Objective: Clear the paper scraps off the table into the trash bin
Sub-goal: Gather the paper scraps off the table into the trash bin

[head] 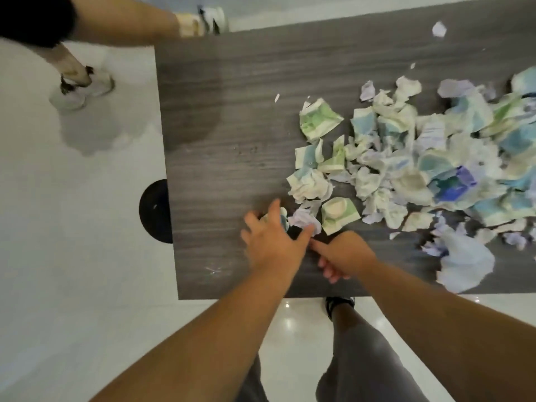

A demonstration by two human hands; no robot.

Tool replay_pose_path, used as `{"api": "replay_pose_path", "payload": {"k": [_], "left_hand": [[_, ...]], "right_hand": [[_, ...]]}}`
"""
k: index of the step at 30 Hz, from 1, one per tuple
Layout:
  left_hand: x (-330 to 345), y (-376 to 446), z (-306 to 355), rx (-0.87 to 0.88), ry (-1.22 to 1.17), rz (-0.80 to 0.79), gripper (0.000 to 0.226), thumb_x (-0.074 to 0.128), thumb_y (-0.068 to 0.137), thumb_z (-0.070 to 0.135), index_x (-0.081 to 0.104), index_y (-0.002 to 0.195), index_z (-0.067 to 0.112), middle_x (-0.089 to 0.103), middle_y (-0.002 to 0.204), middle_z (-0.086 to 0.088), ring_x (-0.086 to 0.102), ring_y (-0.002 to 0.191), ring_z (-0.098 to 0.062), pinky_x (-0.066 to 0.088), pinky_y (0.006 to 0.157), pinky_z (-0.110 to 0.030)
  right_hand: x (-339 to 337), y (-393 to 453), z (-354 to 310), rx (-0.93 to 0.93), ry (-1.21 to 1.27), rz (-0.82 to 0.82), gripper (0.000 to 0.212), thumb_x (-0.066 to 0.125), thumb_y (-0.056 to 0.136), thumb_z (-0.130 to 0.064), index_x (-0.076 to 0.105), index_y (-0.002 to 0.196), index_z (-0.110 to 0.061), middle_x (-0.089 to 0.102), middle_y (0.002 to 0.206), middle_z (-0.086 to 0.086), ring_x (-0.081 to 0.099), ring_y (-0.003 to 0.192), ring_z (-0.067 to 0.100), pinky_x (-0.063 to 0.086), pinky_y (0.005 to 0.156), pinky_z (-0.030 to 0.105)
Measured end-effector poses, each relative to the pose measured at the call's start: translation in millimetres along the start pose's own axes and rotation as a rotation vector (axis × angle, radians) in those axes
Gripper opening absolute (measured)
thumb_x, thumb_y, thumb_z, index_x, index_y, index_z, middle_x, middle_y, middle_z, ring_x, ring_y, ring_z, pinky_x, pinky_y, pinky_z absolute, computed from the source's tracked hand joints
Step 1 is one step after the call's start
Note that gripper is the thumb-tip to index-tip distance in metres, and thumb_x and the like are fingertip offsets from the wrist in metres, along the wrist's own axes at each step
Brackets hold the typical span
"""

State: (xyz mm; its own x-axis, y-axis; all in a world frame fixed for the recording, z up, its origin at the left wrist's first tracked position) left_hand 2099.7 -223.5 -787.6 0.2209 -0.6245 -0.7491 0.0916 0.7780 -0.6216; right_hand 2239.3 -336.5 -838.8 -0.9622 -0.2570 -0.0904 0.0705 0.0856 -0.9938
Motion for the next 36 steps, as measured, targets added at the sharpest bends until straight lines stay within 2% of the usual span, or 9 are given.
{"api": "replay_pose_path", "payload": {"k": [7, 14, 17, 19, 21, 24, 28, 33, 36], "left_hand": [[21, 13, 9, 0.149, 0.025, 0.244, 0.053, 0.07, 0.083, 0.059, 0.055, 0.128, 0.037, 0.048, 0.121, -0.002, 0.05, 0.104, -0.026, 0.053, 0.08, -0.044], [7, 13, 5, 0.255, -0.329, -0.021, 0.036, 0.054, 0.085, 0.054, 0.067, 0.115, 0.039, 0.065, 0.109, 0.016, 0.064, 0.098, -0.008, 0.056, 0.08, -0.032], [-16, 15, -20, 0.208, -0.544, -0.08, 0.033, 0.059, 0.089, 0.053, 0.067, 0.12, 0.044, 0.071, 0.114, 0.023, 0.067, 0.107, 0.002, 0.056, 0.091, -0.02], [-39, 18, -49, 0.106, -0.652, -0.024, 0.033, 0.059, 0.092, 0.057, 0.061, 0.124, 0.05, 0.069, 0.114, 0.029, 0.064, 0.109, 0.012, 0.051, 0.083, -0.003], [-66, 24, -86, -0.008, -0.723, 0.121, 0.029, 0.063, 0.094, 0.052, 0.059, 0.122, 0.049, 0.069, 0.111, 0.03, 0.064, 0.104, 0.014, 0.048, 0.076, 0.0], [-112, 38, -147, -0.095, -0.721, 0.39, 0.02, 0.061, 0.091, 0.043, 0.062, 0.11, 0.037, 0.073, 0.104, 0.022, 0.068, 0.098, 0.008, 0.049, 0.075, -0.006], [-137, 90, -226, -0.262, -0.558, 0.484, 0.027, 0.048, 0.1, 0.051, 0.058, 0.114, 0.03, 0.077, 0.106, 0.003, 0.072, 0.102, -0.016, 0.051, 0.085, -0.027], [-111, 162, -285, -0.607, -0.423, 0.174, 0.077, 0.068, 0.1, 0.045, 0.034, 0.162, 0.015, 0.05, 0.157, -0.021, 0.055, 0.138, -0.045, 0.046, 0.11, -0.049], [-118, 169, -275, -0.529, -0.408, 0.21, 0.066, 0.069, 0.1, 0.045, 0.047, 0.155, 0.015, 0.058, 0.151, -0.016, 0.059, 0.135, -0.04, 0.048, 0.112, -0.045]], "right_hand": [[0, 6, 7, 0.007, 0.031, 0.07, 0.066, 0.061, 0.094, -0.074, 0.078, 0.076, -0.013, 0.078, 0.061, 0.005, 0.077, 0.052, 0.019, 0.048, 0.051, 0.027], [-3, 6, 14, 0.029, 0.041, 0.098, 0.076, 0.064, 0.084, -0.084, 0.079, 0.073, -0.01, 0.076, 0.059, 0.01, 0.076, 0.051, 0.022, 0.05, 0.051, 0.029], [-3, 5, 13, 0.019, 0.048, 0.117, 0.084, 0.066, 0.07, -0.093, 0.079, 0.068, -0.01, 0.075, 0.057, 0.013, 0.075, 0.05, 0.023, 0.052, 0.057, 0.032], [-3, 6, 12, 0.011, 0.038, 0.13, 0.09, 0.064, 0.062, -0.099, 0.078, 0.063, -0.01, 0.074, 0.057, 0.014, 0.075, 0.051, 0.022, 0.052, 0.062, 0.034], [-4, 7, 12, 0.0, 0.04, 0.143, 0.09, 0.061, 0.056, -0.104, 0.078, 0.059, -0.015, 0.073, 0.056, 0.015, 0.074, 0.051, 0.021, 0.051, 0.066, 0.035], [-4, 4, 9, -0.019, 0.018, 0.161, 0.087, 0.061, 0.053, -0.104, 0.077, 0.055, -0.018, 0.072, 0.055, 0.016, 0.073, 0.049, 0.021, 0.05, 0.064, 0.032], [-4, 4, 10, -0.015, 0.024, 0.175, 0.087, 0.069, 0.054, -0.099, 0.072, 0.05, -0.012, 0.07, 0.054, 0.021, 0.075, 0.05, 0.031, 0.049, 0.051, 0.028], [-5, 5, 9, -0.004, 0.023, 0.215, 0.085, 0.069, 0.05, -0.102, 0.073, 0.046, -0.017, 0.069, 0.053, 0.021, 0.075, 0.05, 0.033, 0.047, 0.043, 0.026], [-3, 3, 5, 0.002, 0.028, 0.208, 0.084, 0.07, 0.051, -0.1, 0.074, 0.047, -0.016, 0.069, 0.052, 0.021, 0.074, 0.048, 0.033, 0.046, 0.039, 0.022]]}}
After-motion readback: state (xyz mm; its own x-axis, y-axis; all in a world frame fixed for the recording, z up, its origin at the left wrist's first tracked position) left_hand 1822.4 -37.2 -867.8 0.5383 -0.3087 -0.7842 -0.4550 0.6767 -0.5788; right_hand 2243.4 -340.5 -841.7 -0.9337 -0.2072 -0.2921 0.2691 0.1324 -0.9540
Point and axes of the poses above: each hand's wrist, its own y-axis towards the middle knuckle, its own x-axis out of the palm, z = x × y, the point moved 5 cm from there along y, towards the middle knuckle
